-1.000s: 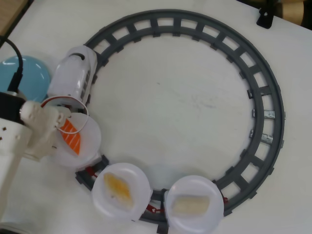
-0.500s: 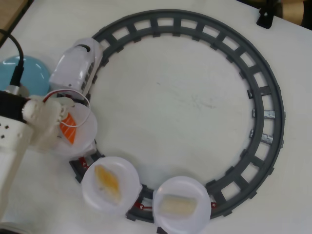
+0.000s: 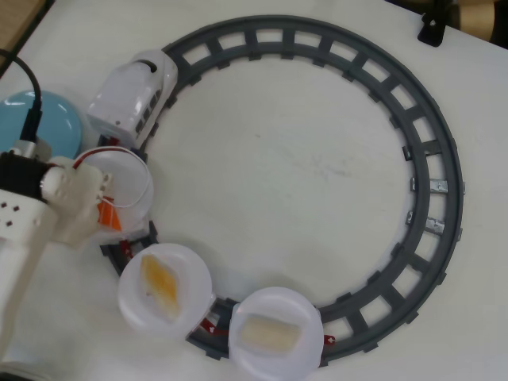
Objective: Pick up the sushi from the Shinkansen and put it on the blue dish
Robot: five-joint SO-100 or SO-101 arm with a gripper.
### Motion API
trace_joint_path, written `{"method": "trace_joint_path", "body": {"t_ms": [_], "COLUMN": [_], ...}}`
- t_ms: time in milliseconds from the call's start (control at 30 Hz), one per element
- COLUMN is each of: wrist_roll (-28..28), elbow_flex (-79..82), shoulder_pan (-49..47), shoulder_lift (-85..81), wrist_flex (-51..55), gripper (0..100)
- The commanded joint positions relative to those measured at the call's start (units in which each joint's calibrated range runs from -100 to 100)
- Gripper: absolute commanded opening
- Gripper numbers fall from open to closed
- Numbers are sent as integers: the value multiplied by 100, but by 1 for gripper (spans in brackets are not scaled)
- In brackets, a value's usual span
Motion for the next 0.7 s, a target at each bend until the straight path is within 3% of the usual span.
{"method": "trace_joint_path", "body": {"t_ms": [0,467,667], "wrist_roll": [-7,-12,-28], "elbow_flex": [-5,-645,-1430], "shoulder_pan": [-45,-72,-521], "shoulder_lift": [-74,-123,-98], "wrist_flex": [-41,35,35], "gripper": [9,6,6]}}
